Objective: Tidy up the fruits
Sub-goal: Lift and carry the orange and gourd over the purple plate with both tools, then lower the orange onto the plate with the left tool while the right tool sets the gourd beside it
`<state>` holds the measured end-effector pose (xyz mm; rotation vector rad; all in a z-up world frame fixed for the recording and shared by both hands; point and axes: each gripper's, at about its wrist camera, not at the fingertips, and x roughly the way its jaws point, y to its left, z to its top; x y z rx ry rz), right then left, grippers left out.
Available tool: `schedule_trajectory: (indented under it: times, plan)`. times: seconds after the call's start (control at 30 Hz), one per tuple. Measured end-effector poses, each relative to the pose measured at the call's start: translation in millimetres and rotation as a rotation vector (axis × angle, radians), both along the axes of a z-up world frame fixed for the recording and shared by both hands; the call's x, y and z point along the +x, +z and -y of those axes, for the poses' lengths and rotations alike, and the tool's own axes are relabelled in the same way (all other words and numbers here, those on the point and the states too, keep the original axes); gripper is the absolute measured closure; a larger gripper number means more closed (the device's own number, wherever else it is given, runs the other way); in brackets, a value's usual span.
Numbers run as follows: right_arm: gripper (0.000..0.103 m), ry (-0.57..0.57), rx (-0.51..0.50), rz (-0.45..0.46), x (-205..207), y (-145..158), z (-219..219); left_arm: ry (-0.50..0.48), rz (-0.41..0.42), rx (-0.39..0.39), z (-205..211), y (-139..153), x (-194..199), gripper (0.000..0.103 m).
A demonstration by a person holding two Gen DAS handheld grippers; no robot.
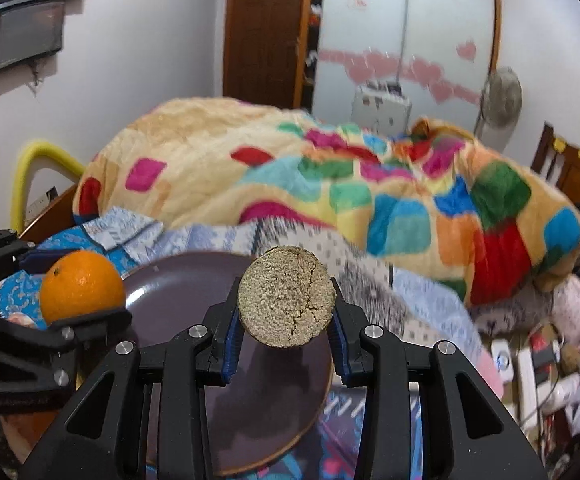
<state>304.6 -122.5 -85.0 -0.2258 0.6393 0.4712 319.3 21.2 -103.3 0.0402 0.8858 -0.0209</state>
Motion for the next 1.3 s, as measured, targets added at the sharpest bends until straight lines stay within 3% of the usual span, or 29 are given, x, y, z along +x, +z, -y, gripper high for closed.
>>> schedule_trajectory:
  times: [0.23,0.4,0.53,0.8,0.93,1.3]
  plan:
    - [0.069,0.014,-0.016,-0.083,-7.4,-5.4,6.9,0.001,-0.074,-0.036,-0.7,-10.5,12.0,0.036]
    - [0.069,0.042,-0.007,-0.202,-4.0,-25.3,10.8,-0.006,-0.067,-0.037,2.1,-12.9,13.5,0.036]
    - [0.069,0.044,-0.017,-0.184,-5.2,-23.8,8.6,-0.019,-0.062,-0.028,5.1,-11.7,12.8,0.035]
    - [0.069,0.039,-0.015,-0.162,-12.3,-18.2,11.7,-0.008,0.035,-0.005,6.6,13.4,-6.1,0.026]
    - [0.060,0.027,0.000,-0.111,-27.4,1.4,20.5,0.009,0.066,-0.020,0.5,27.1,-22.7,0.026]
    - [0.049,0.008,0.048,0.014,-87.3,50.2,41.8,0.003,0.170,0.011,-1.0,63.6,-99.2,0.025]
